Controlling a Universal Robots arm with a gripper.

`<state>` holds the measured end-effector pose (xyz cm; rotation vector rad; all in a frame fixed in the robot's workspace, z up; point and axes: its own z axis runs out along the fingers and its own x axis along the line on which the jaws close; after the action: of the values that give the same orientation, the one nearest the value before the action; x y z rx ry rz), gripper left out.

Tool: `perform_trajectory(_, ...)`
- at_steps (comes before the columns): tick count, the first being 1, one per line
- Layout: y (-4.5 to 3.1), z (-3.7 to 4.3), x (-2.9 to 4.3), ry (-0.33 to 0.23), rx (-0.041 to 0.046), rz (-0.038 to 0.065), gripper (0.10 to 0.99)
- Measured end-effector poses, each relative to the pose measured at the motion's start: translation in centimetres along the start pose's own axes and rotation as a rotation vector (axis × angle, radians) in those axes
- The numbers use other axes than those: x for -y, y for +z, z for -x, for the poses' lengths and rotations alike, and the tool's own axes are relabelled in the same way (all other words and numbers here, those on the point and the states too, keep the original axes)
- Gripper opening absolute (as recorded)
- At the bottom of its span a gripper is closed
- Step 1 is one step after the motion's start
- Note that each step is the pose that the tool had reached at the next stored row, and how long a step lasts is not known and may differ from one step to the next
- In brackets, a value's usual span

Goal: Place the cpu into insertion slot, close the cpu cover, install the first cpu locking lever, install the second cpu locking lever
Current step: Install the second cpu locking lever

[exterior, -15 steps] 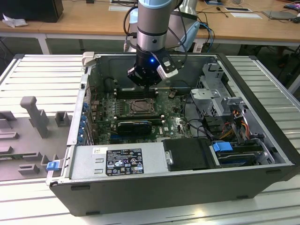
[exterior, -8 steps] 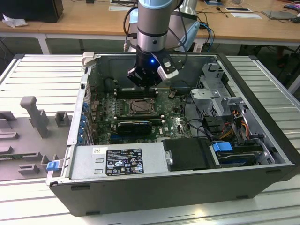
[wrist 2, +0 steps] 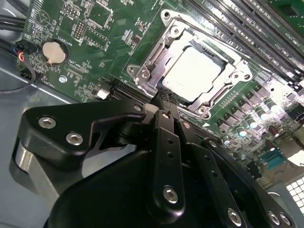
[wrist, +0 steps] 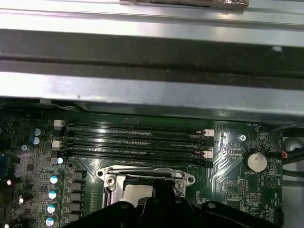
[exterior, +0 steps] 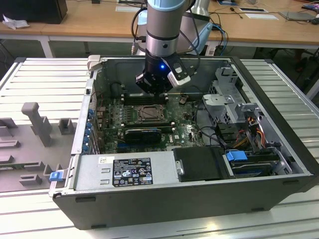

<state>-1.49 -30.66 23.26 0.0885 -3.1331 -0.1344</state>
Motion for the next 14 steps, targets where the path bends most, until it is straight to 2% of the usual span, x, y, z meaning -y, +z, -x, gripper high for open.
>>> perform_trajectory(7, -0.11, -0.04, 0.69, 0.000, -0.0001, 0.000, 0.106)
perform_trajectory(14, -1.43, -0.04, 0.61, 0.000, 0.0000, 0.000, 0.106)
